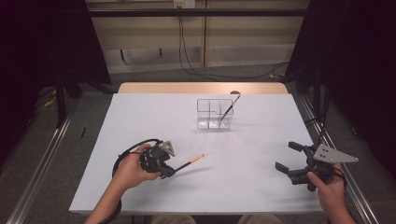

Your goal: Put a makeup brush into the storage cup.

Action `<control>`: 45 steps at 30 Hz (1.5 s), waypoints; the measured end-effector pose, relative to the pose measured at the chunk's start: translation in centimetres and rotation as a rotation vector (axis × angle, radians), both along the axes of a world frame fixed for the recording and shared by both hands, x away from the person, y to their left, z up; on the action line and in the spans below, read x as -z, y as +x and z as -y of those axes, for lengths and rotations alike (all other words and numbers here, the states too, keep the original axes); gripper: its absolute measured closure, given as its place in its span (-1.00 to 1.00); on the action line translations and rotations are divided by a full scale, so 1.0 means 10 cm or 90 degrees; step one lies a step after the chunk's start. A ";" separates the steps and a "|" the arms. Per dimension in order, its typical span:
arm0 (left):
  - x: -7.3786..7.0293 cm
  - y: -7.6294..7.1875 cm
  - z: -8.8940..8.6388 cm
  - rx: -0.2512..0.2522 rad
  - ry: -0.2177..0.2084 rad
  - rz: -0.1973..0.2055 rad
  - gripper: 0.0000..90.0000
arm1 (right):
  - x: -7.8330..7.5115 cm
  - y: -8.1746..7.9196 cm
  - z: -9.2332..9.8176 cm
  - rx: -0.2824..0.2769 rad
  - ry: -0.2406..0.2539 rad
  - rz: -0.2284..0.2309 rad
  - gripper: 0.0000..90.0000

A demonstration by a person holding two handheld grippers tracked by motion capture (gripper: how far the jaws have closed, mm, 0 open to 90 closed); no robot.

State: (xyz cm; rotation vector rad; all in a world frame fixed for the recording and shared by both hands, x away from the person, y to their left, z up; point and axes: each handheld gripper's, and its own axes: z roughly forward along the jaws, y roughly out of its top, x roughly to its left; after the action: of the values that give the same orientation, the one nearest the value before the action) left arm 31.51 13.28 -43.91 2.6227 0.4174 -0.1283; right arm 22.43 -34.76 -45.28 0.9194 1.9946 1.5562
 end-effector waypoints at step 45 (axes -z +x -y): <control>-0.06 -0.03 0.22 -0.053 -0.261 0.030 0.91 | -0.01 0.01 0.00 0.003 0.005 -0.001 -0.92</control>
State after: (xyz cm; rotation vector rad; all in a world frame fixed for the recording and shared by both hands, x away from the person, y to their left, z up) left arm 31.25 11.06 -43.33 2.1987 0.4311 -0.1105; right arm 22.49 -34.79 -45.23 0.9281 1.9875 1.5621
